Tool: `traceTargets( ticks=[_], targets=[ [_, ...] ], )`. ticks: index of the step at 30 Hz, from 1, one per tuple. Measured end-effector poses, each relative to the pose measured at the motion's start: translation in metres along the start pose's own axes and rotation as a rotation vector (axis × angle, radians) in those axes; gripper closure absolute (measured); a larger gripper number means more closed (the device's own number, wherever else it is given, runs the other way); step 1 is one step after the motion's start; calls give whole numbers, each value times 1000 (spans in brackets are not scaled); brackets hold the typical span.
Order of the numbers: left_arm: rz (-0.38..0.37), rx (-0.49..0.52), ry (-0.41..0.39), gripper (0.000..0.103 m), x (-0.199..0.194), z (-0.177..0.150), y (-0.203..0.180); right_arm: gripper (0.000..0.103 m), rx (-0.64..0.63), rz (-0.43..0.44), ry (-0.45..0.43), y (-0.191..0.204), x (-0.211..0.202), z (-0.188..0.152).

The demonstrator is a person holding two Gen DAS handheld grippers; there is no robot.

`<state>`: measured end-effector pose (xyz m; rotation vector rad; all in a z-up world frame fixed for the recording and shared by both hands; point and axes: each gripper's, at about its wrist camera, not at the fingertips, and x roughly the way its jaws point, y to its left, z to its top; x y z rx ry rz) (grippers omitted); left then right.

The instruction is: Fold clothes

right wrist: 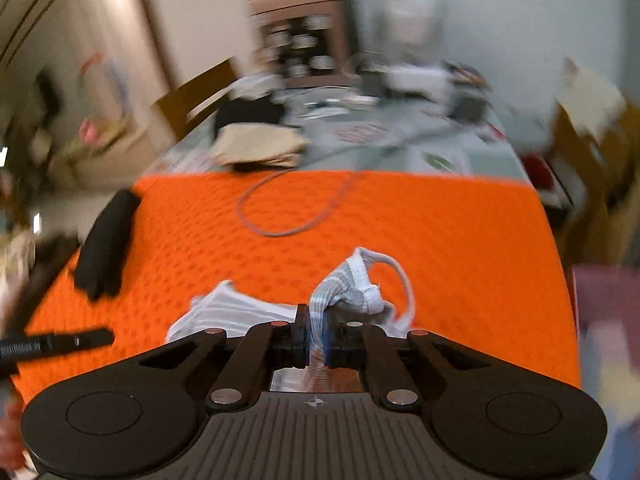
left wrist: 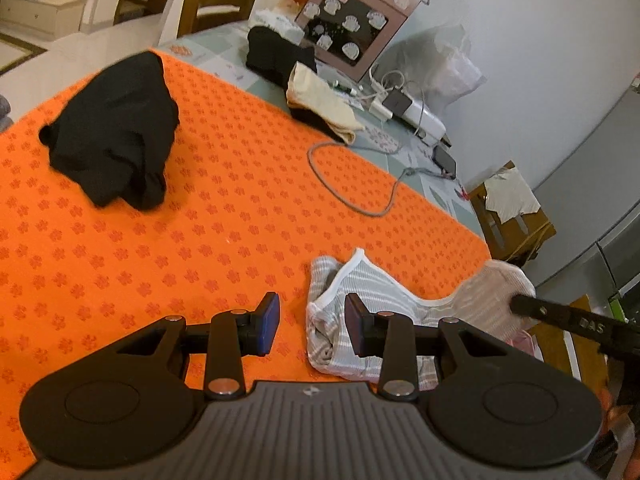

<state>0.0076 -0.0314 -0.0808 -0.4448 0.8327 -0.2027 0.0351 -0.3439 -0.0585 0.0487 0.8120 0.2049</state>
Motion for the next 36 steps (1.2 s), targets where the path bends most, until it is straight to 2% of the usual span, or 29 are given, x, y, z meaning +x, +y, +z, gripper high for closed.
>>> traceTargets(
  ticks=[4,8,12,15,16,17,18,20,25,31,36],
  targets=[
    [2,3,-20,62,-11,0,5,95,-255,9,33,55,22,13],
    [24,-2,-36,62,-20,-1,15,95,-436,58,106,102,49,6],
    [48,-15,-46,62,-27,-2,27,95,-559,111,202,137,80,-15],
    [57,-12,-41,62,-27,-1,32,93,-623,125,239,148,94,-33],
    [56,4,-41,62,-26,0,31,92,-636,130,238,149,94,-37],
    [55,21,-41,62,-25,2,30,85,-642,141,231,148,92,-38],
    [54,40,-40,60,-23,4,27,77,-636,157,219,146,87,-37],
    [44,89,-41,59,-19,7,20,71,-603,194,199,139,76,-35],
    [-17,266,-23,59,-3,18,-12,71,-459,251,165,111,38,-21],
    [-125,421,9,57,19,21,-59,70,-275,242,151,68,1,-16],
    [-175,560,51,53,48,10,-95,70,-153,173,144,35,-17,-23]
  ],
)
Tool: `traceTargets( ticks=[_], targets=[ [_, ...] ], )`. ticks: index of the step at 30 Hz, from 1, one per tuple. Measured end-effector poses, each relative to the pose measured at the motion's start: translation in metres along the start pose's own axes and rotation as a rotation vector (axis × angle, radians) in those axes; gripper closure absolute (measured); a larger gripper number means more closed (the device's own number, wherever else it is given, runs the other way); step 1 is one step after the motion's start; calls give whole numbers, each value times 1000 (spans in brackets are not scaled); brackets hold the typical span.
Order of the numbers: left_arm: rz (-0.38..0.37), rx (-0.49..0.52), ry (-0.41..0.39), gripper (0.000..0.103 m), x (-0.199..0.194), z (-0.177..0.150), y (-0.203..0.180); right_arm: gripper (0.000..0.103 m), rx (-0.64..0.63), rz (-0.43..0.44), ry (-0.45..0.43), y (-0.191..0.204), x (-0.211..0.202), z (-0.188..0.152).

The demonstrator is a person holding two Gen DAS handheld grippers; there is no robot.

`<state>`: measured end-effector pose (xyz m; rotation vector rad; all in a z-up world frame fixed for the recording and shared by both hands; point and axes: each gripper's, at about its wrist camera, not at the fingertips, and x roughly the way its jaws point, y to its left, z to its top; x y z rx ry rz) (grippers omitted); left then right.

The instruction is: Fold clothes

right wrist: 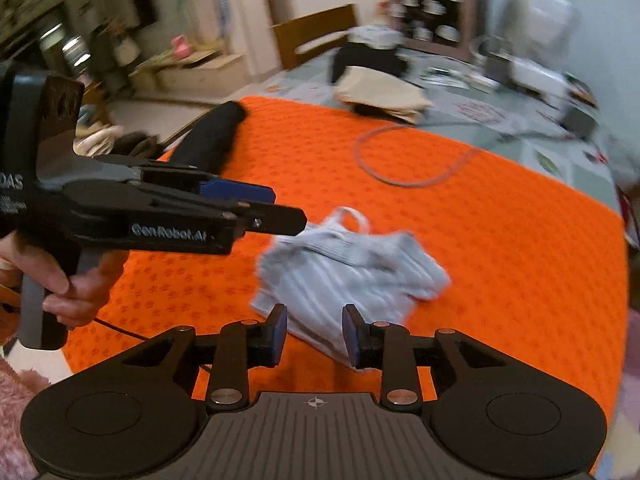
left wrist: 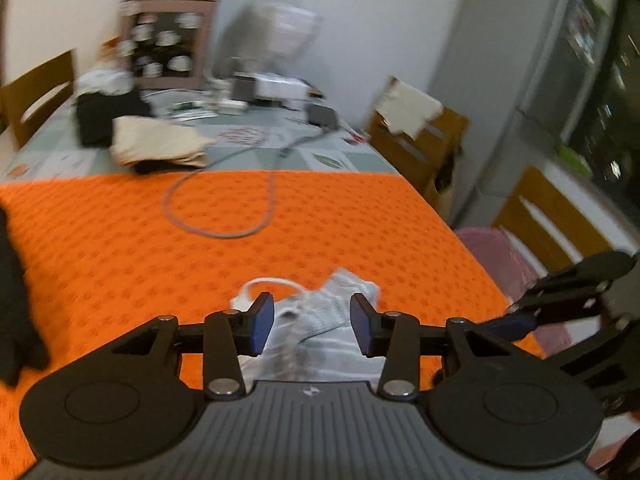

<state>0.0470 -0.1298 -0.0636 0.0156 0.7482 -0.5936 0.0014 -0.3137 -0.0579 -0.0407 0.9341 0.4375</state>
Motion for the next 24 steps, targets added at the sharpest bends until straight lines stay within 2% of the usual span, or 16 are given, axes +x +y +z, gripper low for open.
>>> traceTargets(
  ticks=[3,6,10,11,12,13,14,18,21,24],
  targets=[
    [-7,76,29,46,22,0,-16,70,63,-40,-11,-15,-9,-8],
    [-6,143,57,44,43,-3,-25,70,109,-73,-22,-27,-18,-16],
    [13,187,53,45,61,-5,-31,70,166,-99,-27,-40,-26,-27],
    [12,188,46,53,63,-5,-31,70,179,-103,-27,-42,-27,-29],
    [11,190,39,72,66,-5,-31,70,189,-105,-26,-44,-28,-31],
    [8,169,29,88,65,-3,-29,70,196,-108,-25,-45,-29,-33],
    [5,147,19,97,63,-2,-26,70,200,-110,-26,-46,-29,-34],
    [9,15,-51,98,43,15,-6,70,213,-113,-28,-48,-30,-36],
    [26,-86,-55,98,30,26,15,70,215,-103,-24,-49,-27,-35],
    [45,-200,-12,98,23,27,40,70,206,-91,-20,-47,-23,-34]
  ],
)
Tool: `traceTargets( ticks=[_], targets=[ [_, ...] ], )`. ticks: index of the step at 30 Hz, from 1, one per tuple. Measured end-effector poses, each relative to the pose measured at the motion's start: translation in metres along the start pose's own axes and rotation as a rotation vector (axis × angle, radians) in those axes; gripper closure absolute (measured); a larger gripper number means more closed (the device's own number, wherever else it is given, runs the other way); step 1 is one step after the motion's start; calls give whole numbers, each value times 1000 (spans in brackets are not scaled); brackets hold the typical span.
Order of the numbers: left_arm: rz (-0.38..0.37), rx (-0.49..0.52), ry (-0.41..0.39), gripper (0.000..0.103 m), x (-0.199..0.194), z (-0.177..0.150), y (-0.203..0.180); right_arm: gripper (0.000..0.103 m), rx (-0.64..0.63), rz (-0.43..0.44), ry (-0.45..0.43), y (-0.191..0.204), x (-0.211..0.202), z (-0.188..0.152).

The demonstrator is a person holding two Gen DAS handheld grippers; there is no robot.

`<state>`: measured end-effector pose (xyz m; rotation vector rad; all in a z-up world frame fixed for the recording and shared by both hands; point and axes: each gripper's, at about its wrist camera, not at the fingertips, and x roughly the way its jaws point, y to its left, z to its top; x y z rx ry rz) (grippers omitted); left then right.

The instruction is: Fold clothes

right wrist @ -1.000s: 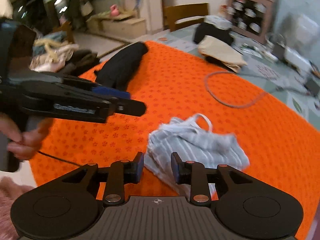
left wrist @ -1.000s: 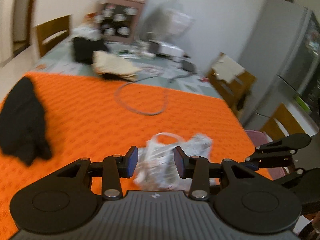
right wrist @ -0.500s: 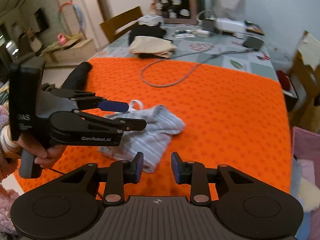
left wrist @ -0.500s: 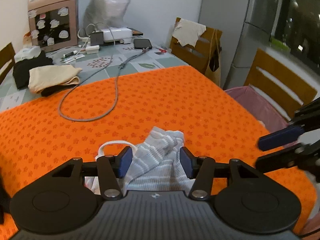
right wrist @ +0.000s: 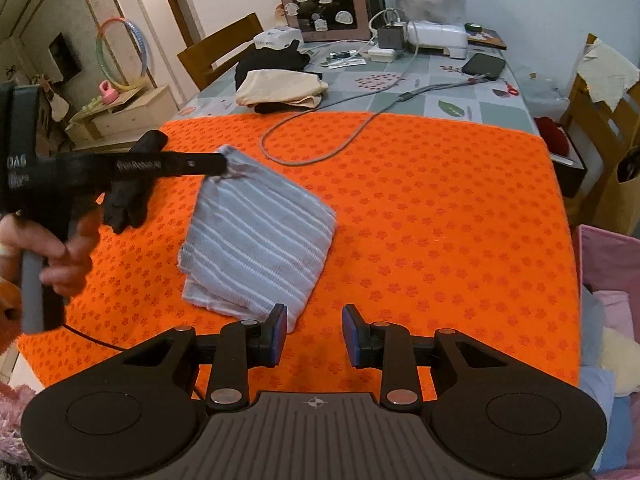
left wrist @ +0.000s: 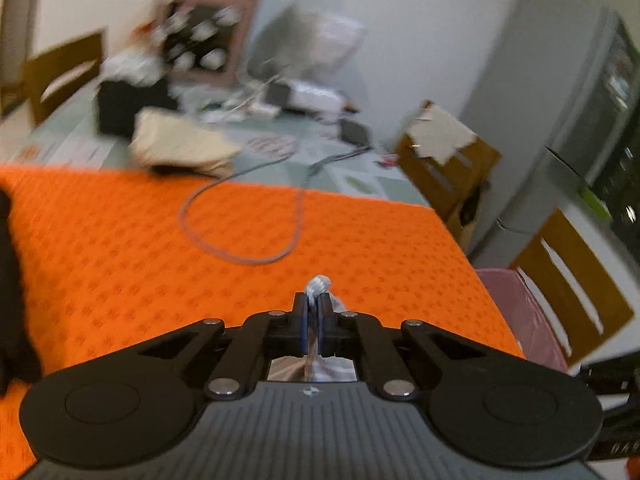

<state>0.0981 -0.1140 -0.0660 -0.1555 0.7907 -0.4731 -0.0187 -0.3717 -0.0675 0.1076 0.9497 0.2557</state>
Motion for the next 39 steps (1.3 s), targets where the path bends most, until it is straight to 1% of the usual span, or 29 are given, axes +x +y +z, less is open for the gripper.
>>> traceTargets(
  ticks=[4,6,10,15,18,22,25,28,31,33,34,35,37,38,39],
  targets=[
    [61,-110,70,98,7,-7,32,70,-11,10,8,3,5,0],
    [58,-186,112,98,15,-14,49,70,-17,15,12,4,8,0],
    [35,-281,145,96,25,-26,68,70,-36,26,18,9,15,2],
    [29,-330,135,93,28,-34,74,70,-57,48,23,18,26,10],
    [15,-385,115,86,16,-37,80,70,-107,74,9,29,32,17],
    [13,-447,80,84,-2,-36,91,70,-190,133,4,54,46,32],
    [16,-466,61,84,-17,-36,96,70,-248,185,10,75,60,42],
    [16,-489,56,79,-30,-39,100,70,-306,205,32,94,78,45],
    [13,-514,52,71,-41,-45,101,70,-360,179,59,108,98,44],
    [15,-514,53,62,-46,-51,99,70,-397,140,90,115,110,41],
    [17,-507,57,60,-47,-53,97,71,-413,120,107,117,115,39],
    [19,-501,62,57,-49,-56,95,72,-422,106,116,118,119,36],
    [19,-492,74,54,-50,-61,91,89,-426,88,108,119,120,34],
    [16,-491,82,52,-51,-64,89,95,-434,81,102,120,119,33],
    [6,-495,88,49,-51,-66,88,96,-440,79,93,121,116,33]
  ],
)
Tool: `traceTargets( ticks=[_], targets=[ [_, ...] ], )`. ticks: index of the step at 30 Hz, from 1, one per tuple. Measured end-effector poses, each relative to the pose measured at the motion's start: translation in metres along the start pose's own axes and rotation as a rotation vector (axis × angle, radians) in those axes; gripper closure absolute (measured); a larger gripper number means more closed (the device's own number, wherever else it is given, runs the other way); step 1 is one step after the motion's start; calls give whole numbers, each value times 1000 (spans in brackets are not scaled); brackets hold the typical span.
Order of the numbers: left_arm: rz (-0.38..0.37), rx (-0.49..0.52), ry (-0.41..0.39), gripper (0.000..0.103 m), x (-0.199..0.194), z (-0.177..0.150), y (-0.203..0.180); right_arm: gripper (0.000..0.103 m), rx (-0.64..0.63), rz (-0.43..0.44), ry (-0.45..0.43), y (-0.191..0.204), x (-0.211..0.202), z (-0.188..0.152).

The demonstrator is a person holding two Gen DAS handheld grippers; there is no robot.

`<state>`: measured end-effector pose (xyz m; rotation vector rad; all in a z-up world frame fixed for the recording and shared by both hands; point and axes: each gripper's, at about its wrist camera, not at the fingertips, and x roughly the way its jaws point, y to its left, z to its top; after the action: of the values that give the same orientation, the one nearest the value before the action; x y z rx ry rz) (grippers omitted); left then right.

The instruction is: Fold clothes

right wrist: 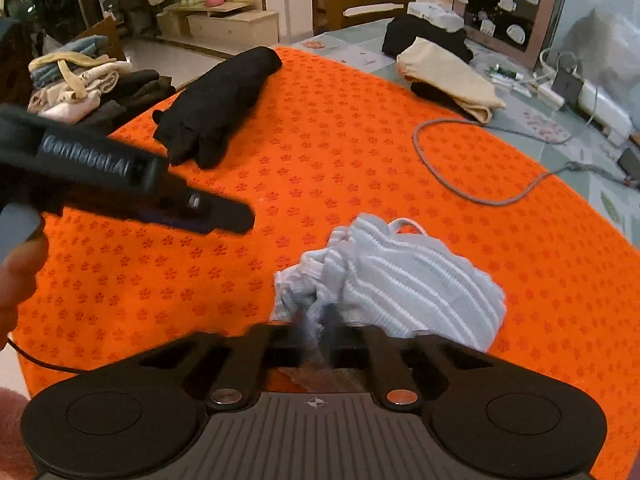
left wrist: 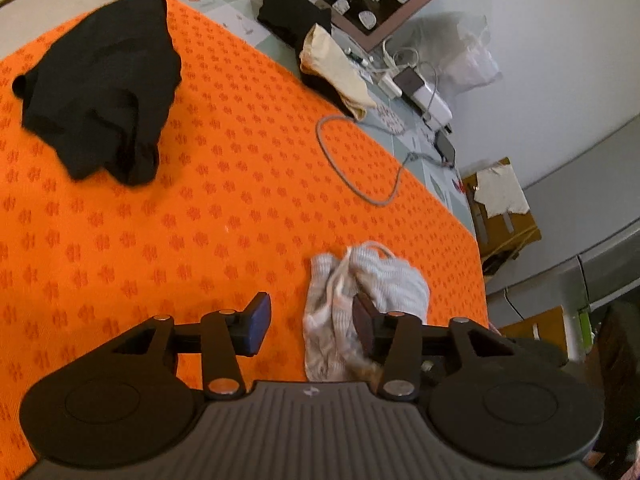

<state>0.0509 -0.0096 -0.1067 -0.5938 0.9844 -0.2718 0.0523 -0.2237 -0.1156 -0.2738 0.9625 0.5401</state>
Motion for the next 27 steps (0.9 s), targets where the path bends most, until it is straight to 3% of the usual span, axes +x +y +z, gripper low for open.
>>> traceTargets(
  ticks=[5,11,19,25,27],
  targets=[
    [-65,-22,22,31,3,-3,-4,96,-54,32,-13,10,-11,-3],
    [-57,2,42,25,33,8,-17,95,-103,62,13,17,1,-15],
    [21,125,61,31,78,19,-26,94,-61,61,-26,7,-13,-21],
    [23,168,64,36,90,19,-27,87,6,69,-66,-2,-36,-25],
    [27,183,57,45,91,18,-28,84,44,64,-70,-8,-43,-27]
  ],
)
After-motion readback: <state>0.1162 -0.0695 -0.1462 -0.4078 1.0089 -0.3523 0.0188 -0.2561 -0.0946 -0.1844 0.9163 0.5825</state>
